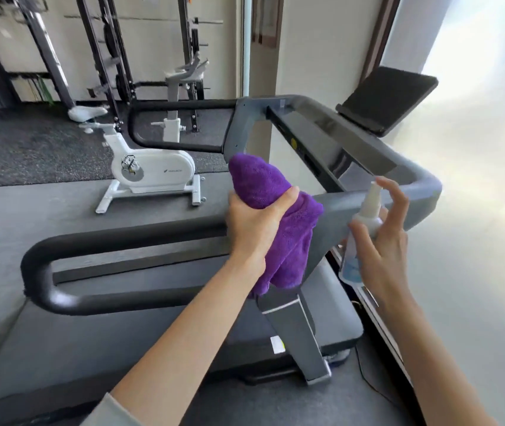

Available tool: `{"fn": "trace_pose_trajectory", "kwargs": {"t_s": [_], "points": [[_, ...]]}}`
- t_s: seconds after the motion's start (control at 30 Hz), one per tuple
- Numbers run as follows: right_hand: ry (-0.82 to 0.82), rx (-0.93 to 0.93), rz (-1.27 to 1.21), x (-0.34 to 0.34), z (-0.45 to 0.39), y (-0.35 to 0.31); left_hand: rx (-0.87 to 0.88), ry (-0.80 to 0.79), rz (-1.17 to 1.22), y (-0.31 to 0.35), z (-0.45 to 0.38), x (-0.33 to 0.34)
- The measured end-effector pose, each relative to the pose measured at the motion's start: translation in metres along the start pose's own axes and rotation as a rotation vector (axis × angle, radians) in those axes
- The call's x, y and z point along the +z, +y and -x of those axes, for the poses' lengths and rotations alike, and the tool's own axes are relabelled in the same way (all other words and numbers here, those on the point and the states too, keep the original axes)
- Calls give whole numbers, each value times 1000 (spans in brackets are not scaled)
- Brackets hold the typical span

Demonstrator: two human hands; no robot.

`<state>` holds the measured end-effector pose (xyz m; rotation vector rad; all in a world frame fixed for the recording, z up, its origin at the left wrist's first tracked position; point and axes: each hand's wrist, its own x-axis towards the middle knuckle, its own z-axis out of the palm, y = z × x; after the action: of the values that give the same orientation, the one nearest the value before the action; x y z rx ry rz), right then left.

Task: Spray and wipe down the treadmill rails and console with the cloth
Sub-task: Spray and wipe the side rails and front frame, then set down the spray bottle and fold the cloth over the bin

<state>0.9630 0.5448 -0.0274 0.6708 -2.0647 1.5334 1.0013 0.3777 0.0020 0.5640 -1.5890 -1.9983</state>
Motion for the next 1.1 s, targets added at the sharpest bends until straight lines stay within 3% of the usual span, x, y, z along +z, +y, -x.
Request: {"fn": "trace_pose_trajectory", "kwargs": {"t_s": [0.17,0.4,0.7,1.1], "points": [[32,-3,-19,-36,-93,15,104,-111,-157,56,-50,48],[-78,34,173,-45,-195,77,73,-197,-179,50,-82,94],[-126,22,278,-14,-208,141,29,-239,-160,32,-95,112],[-87,30,229,-6,-204,148,10,-219,-144,21,-102,114]]}}
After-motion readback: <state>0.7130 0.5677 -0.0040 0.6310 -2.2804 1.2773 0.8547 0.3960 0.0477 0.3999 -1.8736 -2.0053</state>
